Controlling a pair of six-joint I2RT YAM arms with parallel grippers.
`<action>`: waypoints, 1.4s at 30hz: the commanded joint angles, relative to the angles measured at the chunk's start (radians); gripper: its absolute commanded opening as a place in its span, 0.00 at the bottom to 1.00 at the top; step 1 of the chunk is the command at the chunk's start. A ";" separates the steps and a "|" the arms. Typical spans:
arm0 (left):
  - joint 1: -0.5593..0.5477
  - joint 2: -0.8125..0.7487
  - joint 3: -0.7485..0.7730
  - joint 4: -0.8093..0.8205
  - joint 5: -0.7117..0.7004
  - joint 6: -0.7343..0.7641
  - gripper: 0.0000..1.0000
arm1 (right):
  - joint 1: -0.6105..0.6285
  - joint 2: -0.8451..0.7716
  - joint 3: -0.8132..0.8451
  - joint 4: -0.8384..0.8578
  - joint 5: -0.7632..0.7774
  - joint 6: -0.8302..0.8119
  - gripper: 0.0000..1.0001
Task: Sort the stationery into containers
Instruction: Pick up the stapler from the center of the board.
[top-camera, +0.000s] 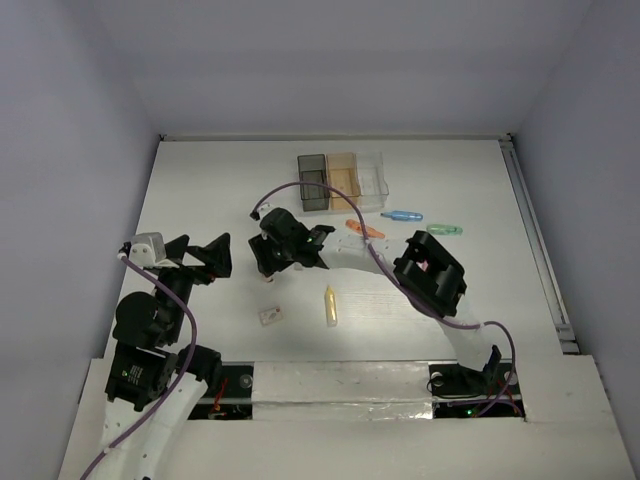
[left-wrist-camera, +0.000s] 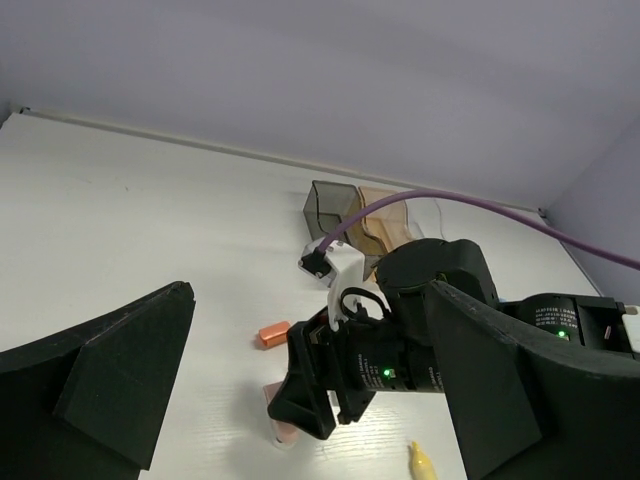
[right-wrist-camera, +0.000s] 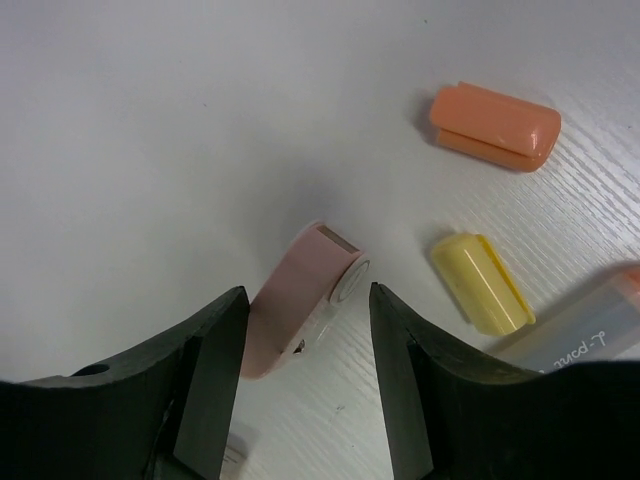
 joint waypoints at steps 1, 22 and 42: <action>0.004 0.007 0.013 0.038 0.013 -0.004 0.99 | 0.014 0.029 0.043 -0.028 0.023 0.016 0.57; 0.004 0.014 0.006 0.047 0.042 -0.001 0.99 | 0.052 0.047 0.079 -0.108 0.072 -0.007 0.39; 0.004 0.019 0.003 0.053 0.072 0.004 0.99 | -0.273 -0.039 0.252 0.037 0.155 -0.032 0.21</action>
